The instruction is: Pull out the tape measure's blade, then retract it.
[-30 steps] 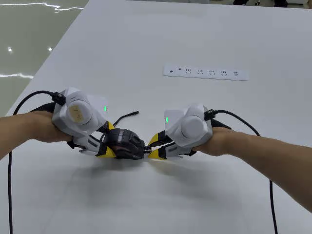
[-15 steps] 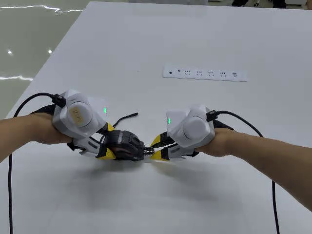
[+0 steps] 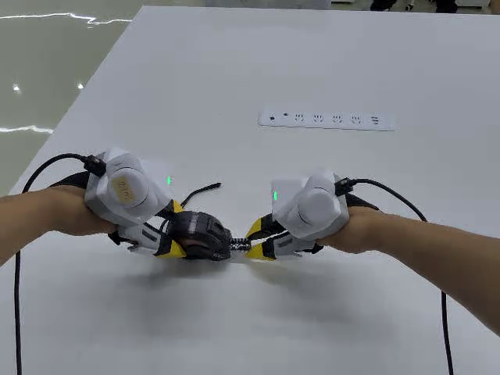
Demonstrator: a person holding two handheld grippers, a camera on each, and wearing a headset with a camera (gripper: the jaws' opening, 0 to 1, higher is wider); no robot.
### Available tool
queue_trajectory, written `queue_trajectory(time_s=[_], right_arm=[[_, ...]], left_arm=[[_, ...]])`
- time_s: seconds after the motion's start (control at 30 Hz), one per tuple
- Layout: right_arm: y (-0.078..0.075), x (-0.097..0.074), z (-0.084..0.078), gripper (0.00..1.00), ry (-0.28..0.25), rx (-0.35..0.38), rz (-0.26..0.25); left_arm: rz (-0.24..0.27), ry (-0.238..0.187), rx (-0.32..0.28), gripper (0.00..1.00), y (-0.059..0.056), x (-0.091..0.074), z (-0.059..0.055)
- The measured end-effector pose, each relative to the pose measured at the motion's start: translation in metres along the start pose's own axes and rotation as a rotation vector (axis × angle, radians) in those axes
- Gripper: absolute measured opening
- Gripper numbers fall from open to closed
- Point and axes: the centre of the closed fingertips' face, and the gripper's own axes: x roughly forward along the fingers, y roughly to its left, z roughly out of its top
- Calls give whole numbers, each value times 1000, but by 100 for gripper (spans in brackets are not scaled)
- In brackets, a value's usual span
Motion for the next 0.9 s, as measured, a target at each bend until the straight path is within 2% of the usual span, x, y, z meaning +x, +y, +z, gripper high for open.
queue_trajectory(time_s=[0.9], right_arm=[[3,-10,-12,11,2,19,-2]], left_arm=[[-7,20,1,27,0,1,-1]])
